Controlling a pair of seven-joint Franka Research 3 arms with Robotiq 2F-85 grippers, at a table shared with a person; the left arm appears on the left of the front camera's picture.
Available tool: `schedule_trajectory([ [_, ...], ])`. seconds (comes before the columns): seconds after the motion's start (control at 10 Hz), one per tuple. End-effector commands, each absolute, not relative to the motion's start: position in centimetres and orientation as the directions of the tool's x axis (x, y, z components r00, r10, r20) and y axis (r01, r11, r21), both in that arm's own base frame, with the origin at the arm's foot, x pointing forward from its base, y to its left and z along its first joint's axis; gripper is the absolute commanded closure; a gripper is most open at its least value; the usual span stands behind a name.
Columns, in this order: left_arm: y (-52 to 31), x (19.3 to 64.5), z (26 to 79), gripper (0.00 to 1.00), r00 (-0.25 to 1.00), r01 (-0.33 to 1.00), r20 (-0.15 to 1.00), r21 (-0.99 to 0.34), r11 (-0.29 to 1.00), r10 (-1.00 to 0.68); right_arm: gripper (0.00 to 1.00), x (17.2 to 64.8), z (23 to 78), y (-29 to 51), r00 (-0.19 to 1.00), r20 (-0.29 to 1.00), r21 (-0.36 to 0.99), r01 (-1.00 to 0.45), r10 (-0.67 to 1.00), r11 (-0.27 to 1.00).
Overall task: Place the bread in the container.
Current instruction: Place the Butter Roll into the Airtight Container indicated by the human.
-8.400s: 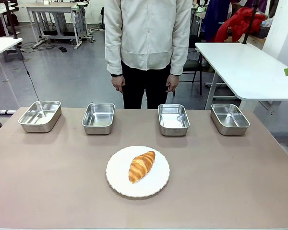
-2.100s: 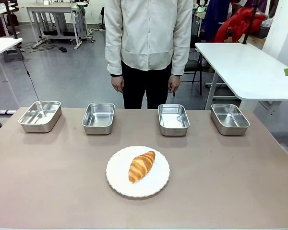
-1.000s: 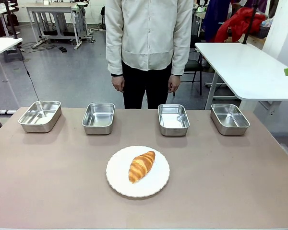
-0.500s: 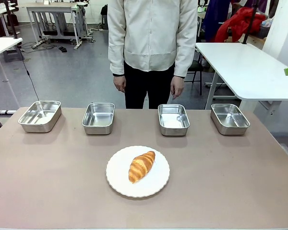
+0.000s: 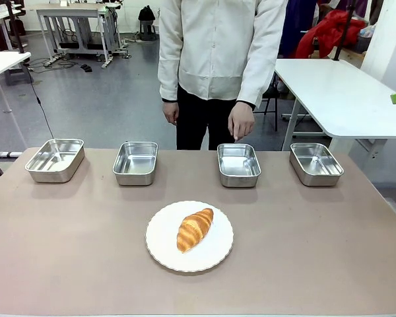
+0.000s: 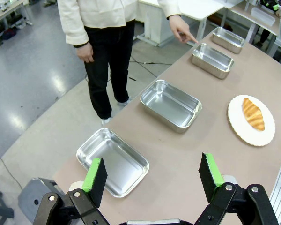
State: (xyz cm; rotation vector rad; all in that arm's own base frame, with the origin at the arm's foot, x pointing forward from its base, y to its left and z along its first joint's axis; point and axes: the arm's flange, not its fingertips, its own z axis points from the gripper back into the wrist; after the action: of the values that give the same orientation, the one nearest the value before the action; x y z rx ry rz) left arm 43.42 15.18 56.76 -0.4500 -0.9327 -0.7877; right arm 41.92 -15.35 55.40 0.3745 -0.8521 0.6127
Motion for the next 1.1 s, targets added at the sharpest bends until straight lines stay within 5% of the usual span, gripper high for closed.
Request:
schedule_trajectory([
  [0.0,15.16,43.28,56.97,0.0,0.347,0.764,0.851,-0.013,0.646,-0.393,0.0,41.95,55.31,-15.4,0.495,0.797,0.067,-0.643,0.346,0.763],
  [1.0,15.16,43.28,56.97,0.0,0.347,0.764,0.851,-0.013,0.646,-0.393,0.0,41.95,55.31,-15.4,0.495,0.797,0.067,-0.643,0.346,0.763],
])
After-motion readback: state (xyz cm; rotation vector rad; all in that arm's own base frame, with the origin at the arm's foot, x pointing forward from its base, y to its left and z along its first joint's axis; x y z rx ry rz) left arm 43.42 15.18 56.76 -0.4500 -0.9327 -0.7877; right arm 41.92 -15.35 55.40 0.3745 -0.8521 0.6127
